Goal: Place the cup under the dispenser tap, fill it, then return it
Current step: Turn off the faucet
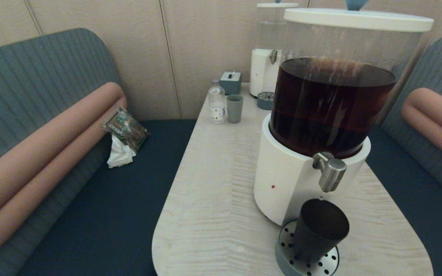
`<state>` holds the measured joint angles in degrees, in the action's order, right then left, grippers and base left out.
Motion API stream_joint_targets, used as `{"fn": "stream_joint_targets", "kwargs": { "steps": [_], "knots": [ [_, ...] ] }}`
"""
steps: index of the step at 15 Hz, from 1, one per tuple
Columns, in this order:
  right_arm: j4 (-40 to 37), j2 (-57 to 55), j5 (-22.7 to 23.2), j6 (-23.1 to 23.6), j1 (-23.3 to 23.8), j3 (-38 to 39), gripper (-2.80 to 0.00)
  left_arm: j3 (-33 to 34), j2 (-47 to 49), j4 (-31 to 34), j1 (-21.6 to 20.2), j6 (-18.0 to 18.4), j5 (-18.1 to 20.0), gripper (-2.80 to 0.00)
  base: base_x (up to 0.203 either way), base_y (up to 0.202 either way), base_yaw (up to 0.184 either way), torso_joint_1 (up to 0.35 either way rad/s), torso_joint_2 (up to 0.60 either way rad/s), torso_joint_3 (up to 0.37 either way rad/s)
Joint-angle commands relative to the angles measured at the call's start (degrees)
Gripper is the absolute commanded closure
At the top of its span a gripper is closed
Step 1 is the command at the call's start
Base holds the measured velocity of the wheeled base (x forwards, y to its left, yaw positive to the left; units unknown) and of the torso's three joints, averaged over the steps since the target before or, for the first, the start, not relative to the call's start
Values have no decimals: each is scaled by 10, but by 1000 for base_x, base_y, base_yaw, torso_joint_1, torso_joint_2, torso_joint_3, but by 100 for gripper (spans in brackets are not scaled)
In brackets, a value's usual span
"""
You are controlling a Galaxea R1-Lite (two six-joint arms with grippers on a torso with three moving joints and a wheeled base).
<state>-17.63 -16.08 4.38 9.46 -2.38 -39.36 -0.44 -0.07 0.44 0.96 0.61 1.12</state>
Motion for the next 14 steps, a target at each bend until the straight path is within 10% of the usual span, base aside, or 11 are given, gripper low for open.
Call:
{"fn": "stream_joint_targets", "kwargs": {
  "steps": [1,14],
  "knots": [
    [1,27,1,0,1,23,0,0,0,0,0,0,0,0,0,0,0,0,0,0],
    [17,100,1,3,18,72,0,0,0,0,0,0,0,0,0,0,0,0,0,0]
  ]
}}
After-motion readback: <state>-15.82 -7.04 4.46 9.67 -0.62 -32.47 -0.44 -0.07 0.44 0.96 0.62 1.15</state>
